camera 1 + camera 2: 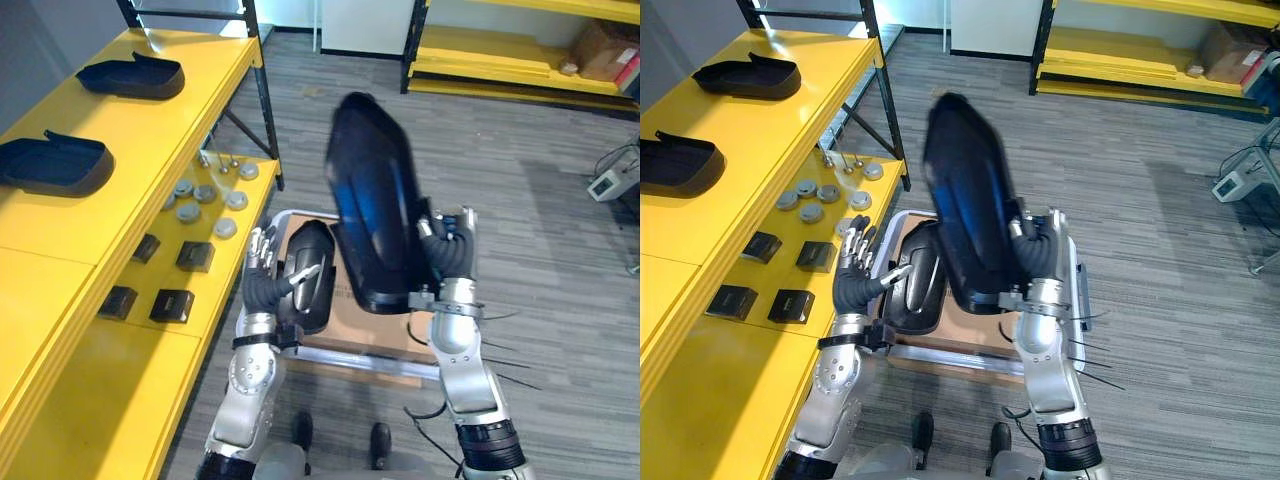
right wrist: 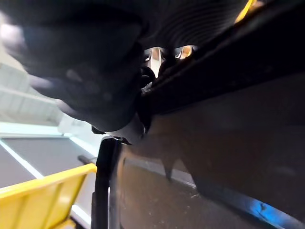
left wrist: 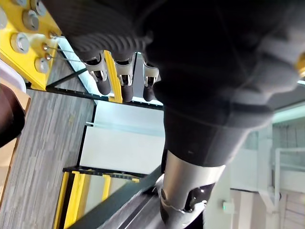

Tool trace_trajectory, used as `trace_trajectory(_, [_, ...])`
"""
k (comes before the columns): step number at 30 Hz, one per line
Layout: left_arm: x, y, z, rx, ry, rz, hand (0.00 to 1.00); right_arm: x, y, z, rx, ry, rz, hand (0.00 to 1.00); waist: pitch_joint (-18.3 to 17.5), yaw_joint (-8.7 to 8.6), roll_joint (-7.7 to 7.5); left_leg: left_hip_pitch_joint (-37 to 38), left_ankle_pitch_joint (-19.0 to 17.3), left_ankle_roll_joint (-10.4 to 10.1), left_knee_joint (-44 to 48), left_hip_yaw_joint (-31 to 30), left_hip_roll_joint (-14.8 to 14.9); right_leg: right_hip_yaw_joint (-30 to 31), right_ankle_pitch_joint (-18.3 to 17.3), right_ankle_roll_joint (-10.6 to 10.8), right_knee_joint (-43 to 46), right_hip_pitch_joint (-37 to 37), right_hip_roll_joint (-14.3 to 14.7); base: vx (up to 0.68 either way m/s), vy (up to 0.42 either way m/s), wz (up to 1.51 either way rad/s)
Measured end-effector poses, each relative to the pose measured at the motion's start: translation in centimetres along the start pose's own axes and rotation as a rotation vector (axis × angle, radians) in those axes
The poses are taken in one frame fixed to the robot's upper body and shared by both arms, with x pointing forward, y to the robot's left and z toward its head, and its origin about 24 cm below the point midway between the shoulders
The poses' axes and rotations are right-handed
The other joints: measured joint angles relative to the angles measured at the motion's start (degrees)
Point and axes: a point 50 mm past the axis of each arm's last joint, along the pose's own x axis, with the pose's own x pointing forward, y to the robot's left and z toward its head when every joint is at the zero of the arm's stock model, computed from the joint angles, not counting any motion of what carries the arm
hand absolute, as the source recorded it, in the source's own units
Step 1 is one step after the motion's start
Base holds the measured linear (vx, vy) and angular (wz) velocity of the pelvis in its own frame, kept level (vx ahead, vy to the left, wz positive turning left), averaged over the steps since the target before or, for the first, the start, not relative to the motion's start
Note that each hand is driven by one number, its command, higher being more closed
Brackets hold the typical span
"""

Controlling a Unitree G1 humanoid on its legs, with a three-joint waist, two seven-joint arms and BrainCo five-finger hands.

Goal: Walk over and take plastic housings, then place them on the shelf

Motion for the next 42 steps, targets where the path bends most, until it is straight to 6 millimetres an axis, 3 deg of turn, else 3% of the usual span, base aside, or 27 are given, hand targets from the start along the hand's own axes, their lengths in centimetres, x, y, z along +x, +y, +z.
trace_trajectory(4, [0.1, -1.3, -1.0, 0.018, 0.051, -0.040, 0.00, -0.8, 2.4, 1.9, 0.078, -0.073, 0.110, 1.00, -2.1, -0.17, -0.56, 0.8, 0.3, 0.1, -1.0, 0.5, 0.1, 0.6, 0.0, 0.0, 0.0, 0.0, 0.0, -0.01, 0.010, -0.07])
trace_trajectory(7, [0.1, -1.7, -1.4, 0.024, 0.072, -0.032, 0.00, -1.2, 3.1, 2.9, 0.114, -0.111, 0.146, 1.00, -2.3, -0.08, -0.60, 1.7, 0.4, 0.1, -1.7, 1.1, 0.1, 1.2, 0.0, 0.1, 0.0, 0.3, 0.0, -0.01, 0.003, -0.10])
trace_trajectory(8, [0.3, -1.8, -1.5, 0.032, 0.076, -0.037, 1.00, -1.3, 3.1, 3.2, 0.121, -0.124, 0.151, 1.00, -2.4, -0.09, -0.65, 1.8, 0.4, 0.1, -1.8, 1.2, 0.1, 1.3, 0.0, 0.1, 0.0, 0.3, 0.0, -0.01, 0.005, -0.07])
trace_trajectory(14, [0.9, -1.8, -1.2, 0.045, 0.062, -0.009, 1.00, -1.5, 3.3, 3.8, 0.171, -0.137, 0.164, 1.00, -3.8, -1.52, -0.74, 2.4, 0.7, 0.2, -2.8, 1.6, -0.1, 1.5, -0.1, 0.4, 0.0, 0.3, -0.1, 0.00, 0.001, -0.04])
trace_trajectory(15, [1.0, -1.8, -1.2, 0.047, 0.062, -0.005, 1.00, -1.5, 3.3, 3.8, 0.174, -0.138, 0.167, 0.00, -4.3, -1.61, -0.77, 2.6, 0.8, 0.3, -2.8, 1.8, -0.1, 1.7, -0.1, 0.4, -0.1, 0.3, -0.1, 0.03, -0.002, -0.08])
trace_trajectory(27, [1.0, -1.0, -1.4, 0.077, 0.078, 0.024, 1.00, -1.9, 3.2, 3.7, 0.321, -0.145, 0.248, 0.00, -5.5, -1.61, -0.58, 4.0, 0.9, 0.5, -3.9, 2.8, -0.1, 2.9, -0.3, 0.6, -0.1, 0.8, -0.1, 0.00, -0.004, -0.05])
trace_trajectory(32, [0.9, 0.9, -1.6, 0.110, 0.088, 0.093, 1.00, -1.8, 2.0, 2.6, 0.354, -0.119, 0.289, 0.00, -5.6, -1.59, -0.60, 4.3, 0.9, 0.5, -4.0, 2.8, -0.1, 2.9, -0.4, 0.8, 0.1, 1.1, -0.1, 0.00, 0.000, 0.00])
trace_trajectory(34, [0.5, 1.6, -2.0, 0.121, 0.107, 0.106, 1.00, -1.5, 0.8, 2.0, 0.369, -0.103, 0.255, 0.00, -5.6, -1.49, -0.60, 4.3, 0.9, 0.5, -4.0, 2.8, -0.1, 2.9, -0.4, 0.8, 0.1, 1.1, -0.1, 0.00, 0.000, 0.00])
trace_trajectory(38, [-0.8, 4.2, -2.8, 0.155, 0.160, 0.202, 1.00, -0.1, -4.6, 1.7, 0.418, -0.140, 0.038, 0.00, -5.6, -1.57, -0.59, 4.4, 0.9, 0.5, -4.1, 2.8, -0.2, 2.8, -0.4, 0.8, 0.1, 1.1, -0.1, 0.00, 0.000, 0.00])
trace_trajectory(42, [-1.6, 6.1, -3.1, 0.158, 0.184, 0.294, 1.00, -0.3, -9.5, 0.4, 0.372, -0.145, -0.172, 0.00, -6.1, -1.69, -0.55, 4.4, 0.9, 0.5, -4.4, 2.7, -0.2, 2.6, -0.6, 0.8, 0.1, 1.2, -0.1, 0.00, -0.003, 0.01])
